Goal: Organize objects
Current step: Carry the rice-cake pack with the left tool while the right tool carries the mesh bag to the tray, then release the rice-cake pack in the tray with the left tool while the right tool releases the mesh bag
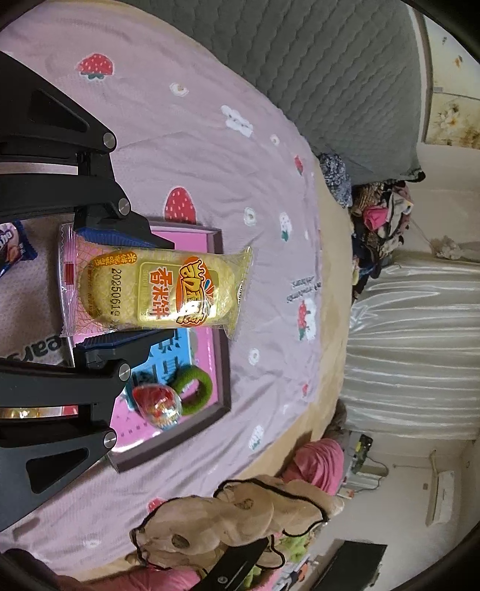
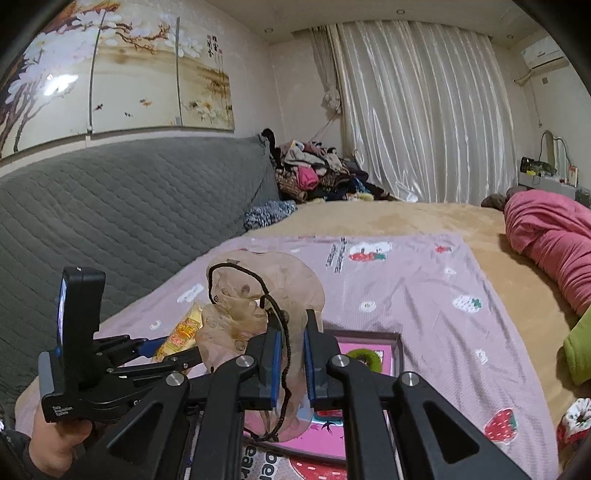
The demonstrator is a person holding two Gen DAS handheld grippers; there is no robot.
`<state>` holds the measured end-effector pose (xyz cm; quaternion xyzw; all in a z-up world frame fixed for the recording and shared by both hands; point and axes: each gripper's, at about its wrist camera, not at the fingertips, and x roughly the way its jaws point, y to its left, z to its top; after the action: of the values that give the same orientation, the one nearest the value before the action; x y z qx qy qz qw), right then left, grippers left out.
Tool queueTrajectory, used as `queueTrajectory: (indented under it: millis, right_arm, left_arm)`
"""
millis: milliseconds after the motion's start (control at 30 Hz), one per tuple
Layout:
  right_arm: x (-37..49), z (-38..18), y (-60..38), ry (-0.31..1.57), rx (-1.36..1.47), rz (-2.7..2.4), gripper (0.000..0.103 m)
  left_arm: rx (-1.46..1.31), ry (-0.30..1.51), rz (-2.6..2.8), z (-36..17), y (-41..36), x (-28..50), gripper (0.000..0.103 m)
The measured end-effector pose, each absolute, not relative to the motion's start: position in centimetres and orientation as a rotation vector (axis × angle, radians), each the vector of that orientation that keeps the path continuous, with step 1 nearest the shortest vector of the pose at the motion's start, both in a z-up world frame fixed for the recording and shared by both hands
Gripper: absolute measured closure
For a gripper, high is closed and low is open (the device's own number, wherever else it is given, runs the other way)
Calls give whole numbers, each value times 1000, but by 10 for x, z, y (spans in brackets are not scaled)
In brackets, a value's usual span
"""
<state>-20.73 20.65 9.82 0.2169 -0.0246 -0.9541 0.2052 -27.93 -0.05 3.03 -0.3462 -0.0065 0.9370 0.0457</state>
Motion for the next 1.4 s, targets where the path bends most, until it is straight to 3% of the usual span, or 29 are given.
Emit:
queueTrajectory:
  millis: [533,1400]
  right_arm:
    - [-243,29,168,34,764,-2632,92]
    - [-277,-51,155,137,1096,-2549,90]
  left_arm:
    - [-1225,12,2819,-38,0,-311,64]
    - [-1358,25,2742,-70,2,-320,64]
